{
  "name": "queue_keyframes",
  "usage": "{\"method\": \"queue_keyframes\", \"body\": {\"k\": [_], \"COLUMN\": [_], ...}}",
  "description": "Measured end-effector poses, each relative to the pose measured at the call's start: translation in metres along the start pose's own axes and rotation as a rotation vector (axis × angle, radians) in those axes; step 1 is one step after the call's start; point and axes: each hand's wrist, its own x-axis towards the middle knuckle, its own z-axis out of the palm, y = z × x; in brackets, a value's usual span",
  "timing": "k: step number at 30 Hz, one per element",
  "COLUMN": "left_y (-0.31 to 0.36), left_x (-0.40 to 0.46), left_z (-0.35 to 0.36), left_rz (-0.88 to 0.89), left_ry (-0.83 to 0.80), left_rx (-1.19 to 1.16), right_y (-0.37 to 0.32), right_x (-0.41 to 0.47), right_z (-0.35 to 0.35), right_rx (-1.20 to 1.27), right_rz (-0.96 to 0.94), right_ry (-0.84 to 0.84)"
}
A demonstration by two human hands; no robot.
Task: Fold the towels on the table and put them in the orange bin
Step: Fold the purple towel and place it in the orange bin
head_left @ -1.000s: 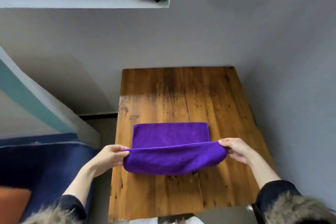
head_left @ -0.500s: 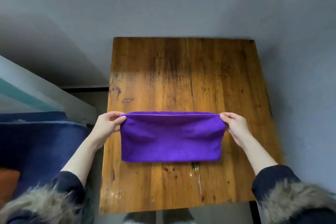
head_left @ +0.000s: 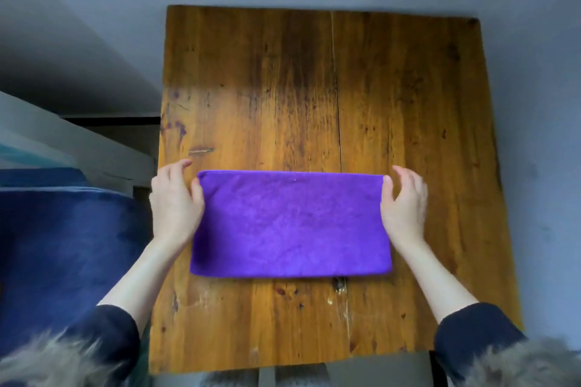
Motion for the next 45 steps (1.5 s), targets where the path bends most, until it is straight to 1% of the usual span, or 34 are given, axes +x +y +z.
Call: {"method": "queue_keyframes", "body": {"k": [2,4,5,7,11,14,18,21,23,25,27,29,31,33,36,40,41,45], "left_y": [0.013,0.027,0.032,0.034,0.011,-0.017,-0.045,-0.054,-0.058,-0.06,-0.063,-0.067,-0.07,-0.071,-0.067,-0.06,-0.059,-0.053], "left_x": [-0.019,-0.04,-0.048,-0.057,-0.051,-0.037,-0.03,-0.045,-0.061,-0.08,-0.098,-0.11,-0.116,-0.118,-0.12,-0.121,-0.122,-0.123], "left_z": [0.018,0.039,0.051,0.07,0.081,0.069,0.055,0.05,0.05,0.05,0.05,0.048,0.041,0.034,0.027,0.02,0.019,0.019], "left_rz": [0.217,0.4,0.469,0.53,0.492,0.484,0.45,0.395,0.363,0.338,0.336,0.317,0.236,0.132,-0.028,-0.247,-0.277,-0.295], "left_ry": [0.009,-0.094,-0.151,-0.211,-0.218,-0.171,-0.157,-0.159,-0.157,-0.171,-0.188,-0.186,-0.145,-0.058,0.028,-0.002,-0.008,-0.04], "left_rx": [0.111,0.217,0.269,0.35,0.434,0.447,0.394,0.329,0.309,0.299,0.303,0.295,0.246,0.176,0.149,0.225,0.237,0.256], "right_y": [-0.012,-0.019,-0.022,-0.025,-0.002,0.028,0.05,0.046,0.042,0.038,0.038,0.041,0.042,0.039,0.025,-0.002,-0.009,-0.031], "right_x": [-0.027,-0.051,-0.06,-0.07,-0.052,-0.029,-0.021,-0.032,-0.046,-0.065,-0.088,-0.106,-0.114,-0.118,-0.124,-0.127,-0.127,-0.127], "right_z": [0.014,0.036,0.048,0.067,0.074,0.057,0.043,0.042,0.043,0.045,0.049,0.05,0.05,0.049,0.052,0.062,0.066,0.086], "right_rx": [-0.082,-0.21,-0.265,-0.339,-0.401,-0.385,-0.381,-0.39,-0.397,-0.389,-0.406,-0.448,-0.454,-0.439,-0.45,-0.493,-0.504,-0.513], "right_rz": [-0.256,-0.485,-0.552,-0.597,-0.631,-0.547,-0.469,-0.435,-0.443,-0.503,-0.566,-0.566,-0.5,-0.444,-0.5,-0.621,-0.635,-0.623], "right_ry": [-0.105,-0.196,-0.221,-0.245,-0.24,-0.189,-0.157,-0.122,-0.102,-0.118,-0.172,-0.228,-0.243,-0.248,-0.28,-0.335,-0.341,-0.366]}}
